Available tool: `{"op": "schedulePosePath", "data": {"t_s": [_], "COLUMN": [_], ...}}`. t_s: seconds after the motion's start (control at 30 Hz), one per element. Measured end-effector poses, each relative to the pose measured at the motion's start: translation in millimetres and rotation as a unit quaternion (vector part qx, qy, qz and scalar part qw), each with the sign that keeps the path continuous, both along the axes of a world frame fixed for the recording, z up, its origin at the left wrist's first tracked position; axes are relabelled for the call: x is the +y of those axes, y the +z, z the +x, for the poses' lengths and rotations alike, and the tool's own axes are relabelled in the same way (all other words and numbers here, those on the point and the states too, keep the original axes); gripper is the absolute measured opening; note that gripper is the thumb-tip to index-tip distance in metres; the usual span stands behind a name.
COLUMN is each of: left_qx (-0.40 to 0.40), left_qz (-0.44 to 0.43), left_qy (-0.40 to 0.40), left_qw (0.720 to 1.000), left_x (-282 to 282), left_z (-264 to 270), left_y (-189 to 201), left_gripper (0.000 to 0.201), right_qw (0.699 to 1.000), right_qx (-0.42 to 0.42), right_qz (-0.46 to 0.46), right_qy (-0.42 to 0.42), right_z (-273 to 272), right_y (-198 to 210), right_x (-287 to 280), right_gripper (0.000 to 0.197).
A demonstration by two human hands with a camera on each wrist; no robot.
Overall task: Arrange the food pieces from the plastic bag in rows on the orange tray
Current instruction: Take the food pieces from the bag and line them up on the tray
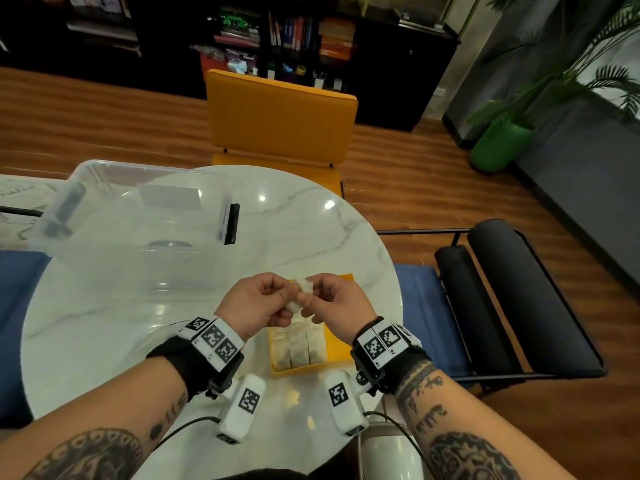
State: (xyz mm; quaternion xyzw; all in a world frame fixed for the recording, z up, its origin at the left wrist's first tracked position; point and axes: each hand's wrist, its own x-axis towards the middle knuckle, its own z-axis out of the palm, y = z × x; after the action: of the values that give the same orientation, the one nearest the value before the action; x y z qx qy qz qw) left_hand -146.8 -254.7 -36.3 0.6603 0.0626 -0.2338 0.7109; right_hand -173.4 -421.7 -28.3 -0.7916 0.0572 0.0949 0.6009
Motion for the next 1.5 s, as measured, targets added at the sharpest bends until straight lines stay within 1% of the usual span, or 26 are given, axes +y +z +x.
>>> {"op": "schedulePosePath", "data": {"t_s": [0.1, 0.17, 0.23, 0.33, 0.4, 0.5, 0.53, 0.6, 0.63, 0.7, 0.8, 0.87, 1.0, 1.2, 1.3, 1.43, 1.5], "left_qx": [-0.004, -0.021, -0.040, -0.048, -0.057, -0.090, -0.098, -0.095, -0.084, -0.055, -0.022, -0.018, -0.017, -0.009, -0.006, -0.002, -0.002], "left_qz": [-0.006, 0.010, 0.033, 0.051, 0.098, 0.215, 0.261, 0.343, 0.368, 0.392, 0.403, 0.412, 0.407, 0.383, 0.372, 0.364, 0.361], "left_qy": [-0.025, -0.036, -0.041, -0.052, -0.056, -0.041, -0.038, -0.048, -0.056, -0.078, -0.111, -0.132, -0.140, -0.134, -0.133, -0.131, -0.131], "left_qw": [1.000, 0.999, 0.998, 0.996, 0.992, 0.972, 0.960, 0.933, 0.924, 0.915, 0.908, 0.901, 0.902, 0.914, 0.919, 0.922, 0.923], "left_x": [0.8, 0.5, -1.1, -4.6, -2.7, 8.2, 12.4, 18.7, 20.2, 19.7, 13.1, 8.9, 7.3, 12.0, 13.8, 14.7, 15.1], "left_z": [1.3, 2.8, 3.8, 3.9, 4.9, 9.4, 10.8, 11.9, 12.4, 13.3, 15.9, 18.5, 23.8, 23.8, 23.2, 23.1, 23.2], "left_y": [0.4, -2.3, -5.6, -11.4, -20.6, -42.4, -49.7, -61.3, -66.4, -74.0, -80.1, -82.3, -86.8, -91.1, -93.9, -95.2, -95.1], "left_gripper": [0.008, 0.008, 0.008, 0.009, 0.007, 0.000, 0.003, 0.018, 0.028, 0.046, 0.067, 0.073, 0.069, 0.067, 0.067, 0.068, 0.067], "right_qw": [1.000, 0.999, 0.997, 0.992, 0.983, 0.963, 0.957, 0.942, 0.933, 0.914, 0.887, 0.876, 0.864, 0.837, 0.826, 0.805, 0.805], "right_qx": [-0.006, -0.017, -0.036, -0.046, -0.049, -0.038, -0.024, 0.003, 0.016, 0.043, 0.081, 0.099, 0.131, 0.127, 0.117, 0.093, 0.077], "right_qz": [-0.013, -0.029, -0.062, -0.118, -0.176, -0.267, -0.290, -0.336, -0.359, -0.400, -0.441, -0.452, -0.461, -0.502, -0.521, -0.554, -0.559], "right_qy": [-0.019, -0.022, -0.009, 0.019, 0.021, 0.009, 0.005, 0.010, 0.020, 0.055, 0.108, 0.134, 0.155, 0.175, 0.181, 0.192, 0.184], "right_z": [6.6, 10.7, 13.2, 12.8, 14.1, 22.2, 25.8, 34.9, 40.1, 51.7, 70.4, 81.7, 99.0, 115.8, 117.1, 117.6, 117.4], "right_y": [5.7, 9.0, 8.1, 1.8, -0.1, -0.1, -0.3, -2.5, -4.7, -11.7, -28.5, -41.6, -60.5, -71.3, -72.8, -79.5, -82.1], "right_x": [-5.7, -9.7, -12.1, -14.7, -22.3, -45.1, -53.9, -69.4, -74.7, -80.1, -79.0, -74.6, -66.6, -60.4, -60.2, -58.1, -56.4], "right_gripper": [0.013, 0.009, 0.004, 0.007, 0.007, 0.003, 0.003, 0.004, 0.004, 0.005, 0.005, 0.010, 0.012, 0.003, 0.011, 0.004, 0.007]}}
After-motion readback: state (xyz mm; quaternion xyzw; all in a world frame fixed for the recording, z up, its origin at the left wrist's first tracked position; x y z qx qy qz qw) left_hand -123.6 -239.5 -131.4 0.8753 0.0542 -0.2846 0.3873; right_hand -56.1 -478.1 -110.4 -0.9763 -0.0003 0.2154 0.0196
